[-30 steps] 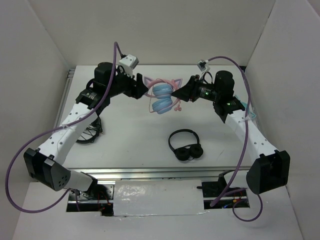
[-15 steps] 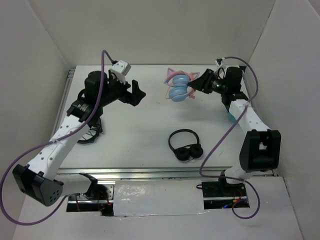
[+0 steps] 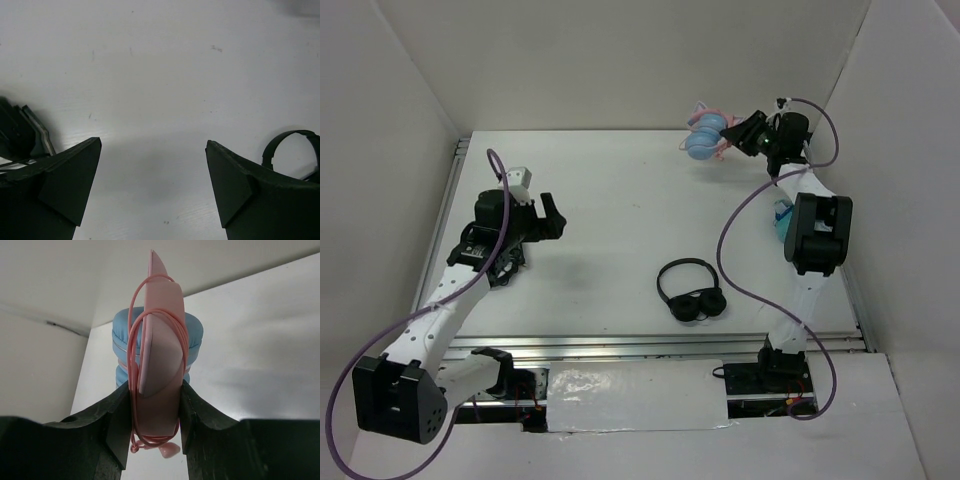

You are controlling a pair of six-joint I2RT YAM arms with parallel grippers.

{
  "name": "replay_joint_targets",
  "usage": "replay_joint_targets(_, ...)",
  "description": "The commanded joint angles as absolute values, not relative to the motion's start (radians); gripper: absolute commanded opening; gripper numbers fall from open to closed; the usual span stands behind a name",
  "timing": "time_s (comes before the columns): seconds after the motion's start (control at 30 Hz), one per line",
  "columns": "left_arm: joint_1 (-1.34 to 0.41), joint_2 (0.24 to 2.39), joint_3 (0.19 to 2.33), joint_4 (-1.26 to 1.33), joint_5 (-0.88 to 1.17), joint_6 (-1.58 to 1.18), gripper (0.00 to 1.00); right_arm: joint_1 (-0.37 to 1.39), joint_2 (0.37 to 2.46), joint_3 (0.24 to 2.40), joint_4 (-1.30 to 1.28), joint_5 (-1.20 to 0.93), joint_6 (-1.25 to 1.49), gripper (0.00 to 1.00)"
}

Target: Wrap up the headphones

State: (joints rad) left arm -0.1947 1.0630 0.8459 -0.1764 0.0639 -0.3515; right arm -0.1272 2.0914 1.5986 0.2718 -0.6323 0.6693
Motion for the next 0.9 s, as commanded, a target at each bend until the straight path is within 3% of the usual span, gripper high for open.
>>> replay_joint_targets(0.0, -0.14, 1.039, 0.831, -0.074, 0.106, -0.403, 0.99, -0.132, 2.173, 1.751, 0.37, -0.579, 0.736, 0.0)
replay_joint_targets(0.17, -0.104, 1.025, 0.804, -0.063, 0.124, -0.407, 0.99, -0.149, 2.371, 1.98, 0.204, -0.566, 0.755, 0.0)
replay_joint_targets(0.43, -0.068, 1.049, 0.79, -0.054, 0.167, -0.403, 0.99, -0.196, 2.442, 1.948, 0.181, -0.58, 0.85, 0.0)
replay_joint_targets(0.63, -0.046, 1.045, 0.773, -0.032, 0.207, -0.417, 0.99, -0.213, 2.434, 1.931, 0.057, -0.546, 0.79, 0.19)
replay_joint_targets(0.7, -0.044, 1.04, 0.77, -0.041, 0.195, -0.416, 0.99, -0.221, 2.437, 1.93, 0.028, -0.552, 0.776, 0.44)
replay_joint_targets(0.73, -0.043, 1.035, 0.772, -0.047, 0.184, -0.414, 0.99, -0.224, 2.436, 1.922, 0.012, -0.557, 0.775, 0.86)
replay_joint_targets(0.77, -0.044, 1.031, 0.77, -0.057, 0.176, -0.413, 0.99, -0.229, 2.418, 1.91, 0.02, -0.56, 0.785, 0.99)
replay_joint_targets(0.87, -0.043, 1.017, 0.77, -0.055, 0.164, -0.417, 0.99, -0.245, 2.35, 1.809, 0.066, -0.572, 0.789, 1.0)
